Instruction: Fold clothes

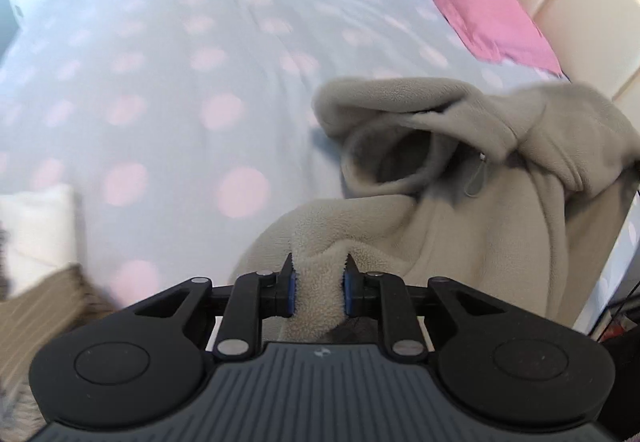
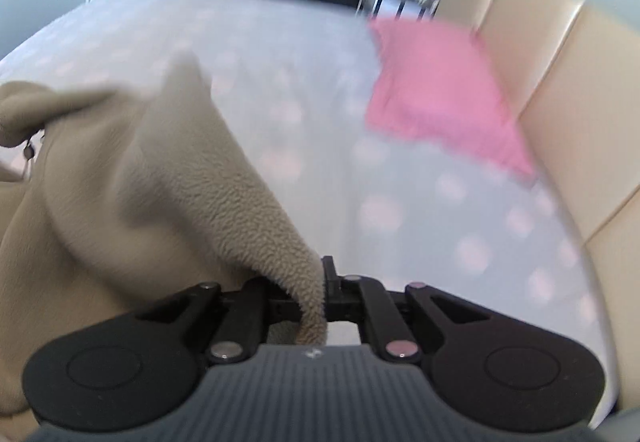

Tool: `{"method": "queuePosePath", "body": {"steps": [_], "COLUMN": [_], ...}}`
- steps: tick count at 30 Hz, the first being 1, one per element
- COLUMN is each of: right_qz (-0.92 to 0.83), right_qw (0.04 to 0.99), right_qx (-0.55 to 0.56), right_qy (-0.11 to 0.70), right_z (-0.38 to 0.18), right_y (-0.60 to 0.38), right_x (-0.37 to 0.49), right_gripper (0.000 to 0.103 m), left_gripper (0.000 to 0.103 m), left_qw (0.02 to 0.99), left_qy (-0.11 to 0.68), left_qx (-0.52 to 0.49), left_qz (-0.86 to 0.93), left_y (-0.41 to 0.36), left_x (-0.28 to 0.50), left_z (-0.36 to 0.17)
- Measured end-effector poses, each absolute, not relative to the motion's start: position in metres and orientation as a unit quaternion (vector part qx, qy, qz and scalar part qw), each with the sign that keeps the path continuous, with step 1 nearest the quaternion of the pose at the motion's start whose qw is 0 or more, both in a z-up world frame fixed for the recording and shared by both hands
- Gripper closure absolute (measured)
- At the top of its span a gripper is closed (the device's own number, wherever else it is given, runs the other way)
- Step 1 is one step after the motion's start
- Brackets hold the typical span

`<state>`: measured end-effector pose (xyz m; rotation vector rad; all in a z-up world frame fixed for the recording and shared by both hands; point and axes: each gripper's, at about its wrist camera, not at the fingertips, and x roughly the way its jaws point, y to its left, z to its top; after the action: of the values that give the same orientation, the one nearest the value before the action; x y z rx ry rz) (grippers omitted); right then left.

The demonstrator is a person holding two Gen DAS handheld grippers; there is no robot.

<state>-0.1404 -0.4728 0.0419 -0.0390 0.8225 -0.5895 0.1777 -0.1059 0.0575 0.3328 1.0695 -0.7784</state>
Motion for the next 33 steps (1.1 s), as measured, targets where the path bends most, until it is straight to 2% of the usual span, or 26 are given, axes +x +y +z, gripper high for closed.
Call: {"method": "queuePosePath", "body": {"steps": [5, 8, 12, 15, 20, 23, 24, 27, 31, 33], "right_qz": [-0.332, -0.350, -0.352, -0.345, -0.324, -0.319, -0.316, -0.311, -0.296, -0.286], "right_qw": [0.878, 0.867, 0.822, 0.787, 0.731, 0.721, 0.727, 0.742, 0.771, 0.782], "right_qx": [-0.082, -0.070, -0.094, -0.103, -0.104, -0.082, -0.077, -0.069, -0.070, -0.077], "right_qy": [0.336, 0.348, 0.437, 0.502, 0.591, 0.609, 0.605, 0.589, 0.560, 0.548], "right_z": [0.101, 0.108, 0.061, 0.013, -0.058, -0.079, -0.076, -0.059, -0.028, -0.014], "right_y": [-0.487, -0.511, -0.528, -0.534, -0.539, -0.544, -0.543, -0.541, -0.533, -0.536], "right_x": [-0.127, -0.108, -0.072, -0.066, -0.095, -0.131, -0.137, -0.148, -0.153, -0.151], "right_gripper": [0.096, 0.096, 0.096, 0.095, 0.095, 0.095, 0.092, 0.070, 0.057, 0.056], "left_gripper": [0.085, 0.085, 0.085, 0.085, 0.084, 0.077, 0.073, 0.053, 0.050, 0.049], "left_qw": [0.795, 0.788, 0.753, 0.704, 0.639, 0.629, 0.628, 0.629, 0.637, 0.641], "left_qy": [0.478, 0.495, 0.545, 0.596, 0.647, 0.642, 0.639, 0.629, 0.606, 0.591], "left_qx": [0.159, 0.166, 0.165, 0.195, 0.226, 0.245, 0.248, 0.247, 0.244, 0.245], "left_qz": [-0.338, -0.326, -0.329, -0.334, -0.351, -0.363, -0.367, -0.385, -0.410, -0.423], "left_y": [-0.068, -0.054, -0.038, -0.037, -0.044, -0.050, -0.051, -0.053, -0.062, -0.072], "left_x": [0.165, 0.159, 0.152, 0.136, 0.111, 0.112, 0.114, 0.116, 0.117, 0.119], "left_z": [0.097, 0.090, 0.058, 0.014, -0.041, -0.042, -0.035, -0.009, 0.026, 0.040]}}
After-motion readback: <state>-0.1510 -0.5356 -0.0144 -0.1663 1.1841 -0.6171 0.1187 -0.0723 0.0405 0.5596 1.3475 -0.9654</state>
